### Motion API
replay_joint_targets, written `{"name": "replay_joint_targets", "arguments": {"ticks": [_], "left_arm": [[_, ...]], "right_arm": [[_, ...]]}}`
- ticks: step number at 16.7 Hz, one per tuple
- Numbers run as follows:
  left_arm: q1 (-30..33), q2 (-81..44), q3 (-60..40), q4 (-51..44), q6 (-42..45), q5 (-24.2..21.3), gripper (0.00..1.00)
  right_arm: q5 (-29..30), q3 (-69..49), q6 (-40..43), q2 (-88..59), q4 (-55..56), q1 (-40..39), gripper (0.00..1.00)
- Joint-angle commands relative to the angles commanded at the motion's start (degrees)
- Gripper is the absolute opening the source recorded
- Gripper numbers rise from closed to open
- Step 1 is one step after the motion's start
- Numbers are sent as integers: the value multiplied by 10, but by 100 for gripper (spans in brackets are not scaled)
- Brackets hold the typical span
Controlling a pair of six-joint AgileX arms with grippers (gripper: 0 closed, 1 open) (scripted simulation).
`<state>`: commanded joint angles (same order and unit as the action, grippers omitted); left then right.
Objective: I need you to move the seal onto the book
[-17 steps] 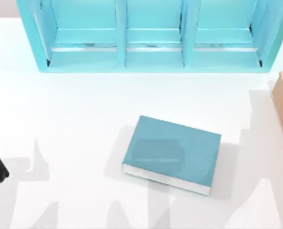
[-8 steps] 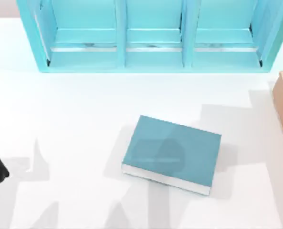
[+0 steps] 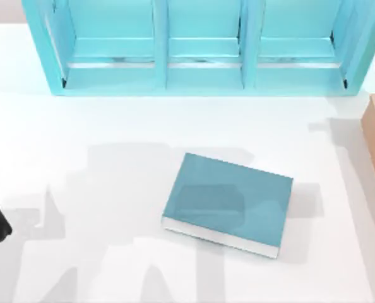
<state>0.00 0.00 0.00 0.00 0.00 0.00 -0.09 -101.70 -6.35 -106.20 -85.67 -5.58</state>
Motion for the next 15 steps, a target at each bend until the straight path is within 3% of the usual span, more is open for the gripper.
{"name": "replay_joint_targets", "arguments": {"ticks": [9, 15], "left_arm": [[0, 0, 0, 0, 0, 0, 100], [0, 0, 0, 0, 0, 0, 100]], "right_arm": [[-1, -29, -34, -3, -28, -30, 0], [1, -49, -189, -84, 28, -185, 0]]}}
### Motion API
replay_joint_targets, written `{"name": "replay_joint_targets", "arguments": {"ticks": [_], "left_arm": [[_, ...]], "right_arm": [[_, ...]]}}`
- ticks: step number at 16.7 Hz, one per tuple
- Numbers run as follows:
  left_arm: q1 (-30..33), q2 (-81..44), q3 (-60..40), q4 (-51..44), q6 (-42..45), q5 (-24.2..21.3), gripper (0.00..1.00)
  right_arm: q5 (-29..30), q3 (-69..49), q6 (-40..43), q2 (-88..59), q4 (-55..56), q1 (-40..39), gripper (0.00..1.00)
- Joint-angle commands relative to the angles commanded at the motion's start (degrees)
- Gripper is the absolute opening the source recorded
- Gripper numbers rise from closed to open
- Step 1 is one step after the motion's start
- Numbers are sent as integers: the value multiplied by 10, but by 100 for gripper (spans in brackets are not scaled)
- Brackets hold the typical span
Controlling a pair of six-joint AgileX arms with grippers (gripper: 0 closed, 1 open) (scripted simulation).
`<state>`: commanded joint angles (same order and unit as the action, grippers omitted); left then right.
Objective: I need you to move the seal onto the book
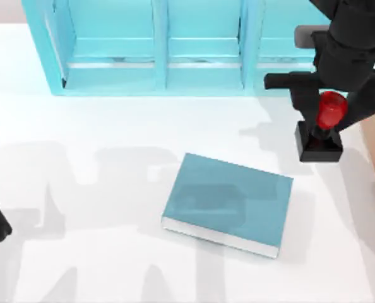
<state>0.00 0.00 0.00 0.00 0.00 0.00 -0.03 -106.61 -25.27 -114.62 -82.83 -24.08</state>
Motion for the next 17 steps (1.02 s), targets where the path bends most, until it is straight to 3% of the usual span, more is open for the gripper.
{"name": "replay_joint_targets", "arguments": {"ticks": [6, 17], "left_arm": [[0, 0, 0, 0, 0, 0, 100], [0, 0, 0, 0, 0, 0, 100]], "right_arm": [[3, -7, -154, -69, 70, -152, 0], [3, -17, -161, -71, 63, -159, 0]]}}
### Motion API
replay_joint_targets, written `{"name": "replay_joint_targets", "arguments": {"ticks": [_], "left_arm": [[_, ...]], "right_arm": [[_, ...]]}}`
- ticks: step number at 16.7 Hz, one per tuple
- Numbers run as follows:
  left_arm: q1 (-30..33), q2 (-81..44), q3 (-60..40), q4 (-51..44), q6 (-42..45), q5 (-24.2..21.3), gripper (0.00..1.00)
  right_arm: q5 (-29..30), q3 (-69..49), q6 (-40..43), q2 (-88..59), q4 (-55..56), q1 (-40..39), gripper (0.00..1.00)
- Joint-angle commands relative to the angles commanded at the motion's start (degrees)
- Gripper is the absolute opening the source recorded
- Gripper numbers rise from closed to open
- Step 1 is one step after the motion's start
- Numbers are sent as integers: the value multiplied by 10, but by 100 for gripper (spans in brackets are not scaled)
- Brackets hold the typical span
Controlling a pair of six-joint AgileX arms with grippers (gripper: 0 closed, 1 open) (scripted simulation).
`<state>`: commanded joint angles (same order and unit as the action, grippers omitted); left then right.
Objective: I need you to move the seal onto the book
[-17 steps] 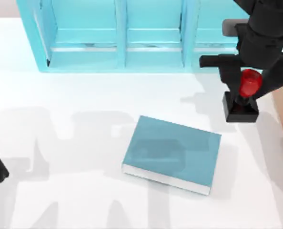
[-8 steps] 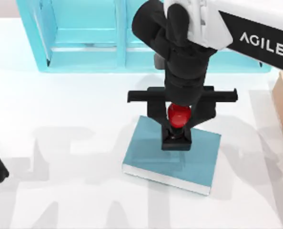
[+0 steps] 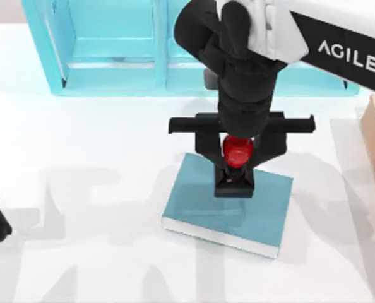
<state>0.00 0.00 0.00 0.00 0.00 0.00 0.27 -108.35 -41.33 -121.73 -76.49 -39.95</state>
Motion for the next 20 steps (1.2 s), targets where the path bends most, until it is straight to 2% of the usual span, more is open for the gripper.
{"name": "replay_joint_targets", "arguments": {"ticks": [2, 15, 20], "left_arm": [[0, 0, 0, 0, 0, 0, 100], [0, 0, 0, 0, 0, 0, 100], [0, 0, 0, 0, 0, 0, 100]], "right_arm": [[0, 0, 0, 0, 0, 0, 0], [0, 0, 0, 0, 0, 0, 98], [0, 0, 0, 0, 0, 0, 100]]}}
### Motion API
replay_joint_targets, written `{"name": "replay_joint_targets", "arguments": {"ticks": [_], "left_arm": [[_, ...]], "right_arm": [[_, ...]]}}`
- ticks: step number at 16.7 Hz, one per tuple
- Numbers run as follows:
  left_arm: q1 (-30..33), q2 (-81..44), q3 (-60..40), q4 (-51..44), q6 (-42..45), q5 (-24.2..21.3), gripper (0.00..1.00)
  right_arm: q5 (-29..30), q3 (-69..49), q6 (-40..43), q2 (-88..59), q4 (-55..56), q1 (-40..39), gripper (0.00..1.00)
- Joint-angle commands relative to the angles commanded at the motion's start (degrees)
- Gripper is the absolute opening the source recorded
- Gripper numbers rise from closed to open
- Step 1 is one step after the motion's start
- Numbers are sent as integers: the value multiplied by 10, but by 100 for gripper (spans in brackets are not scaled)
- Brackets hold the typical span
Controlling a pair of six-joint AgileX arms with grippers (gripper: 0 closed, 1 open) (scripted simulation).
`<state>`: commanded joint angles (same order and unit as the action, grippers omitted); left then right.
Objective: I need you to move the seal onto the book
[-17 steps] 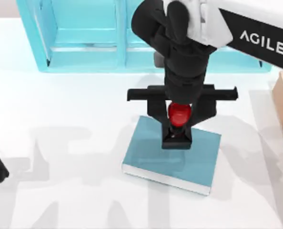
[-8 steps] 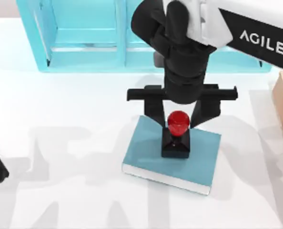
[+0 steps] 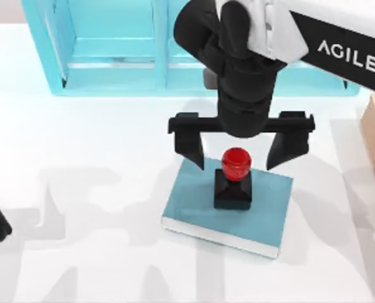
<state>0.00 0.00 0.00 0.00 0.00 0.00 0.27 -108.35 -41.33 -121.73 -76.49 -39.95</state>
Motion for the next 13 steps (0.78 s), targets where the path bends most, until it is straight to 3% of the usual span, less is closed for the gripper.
{"name": "replay_joint_targets", "arguments": {"ticks": [13], "left_arm": [[0, 0, 0, 0, 0, 0, 100]], "right_arm": [[0, -76, 0, -6, -70, 1, 100]]}}
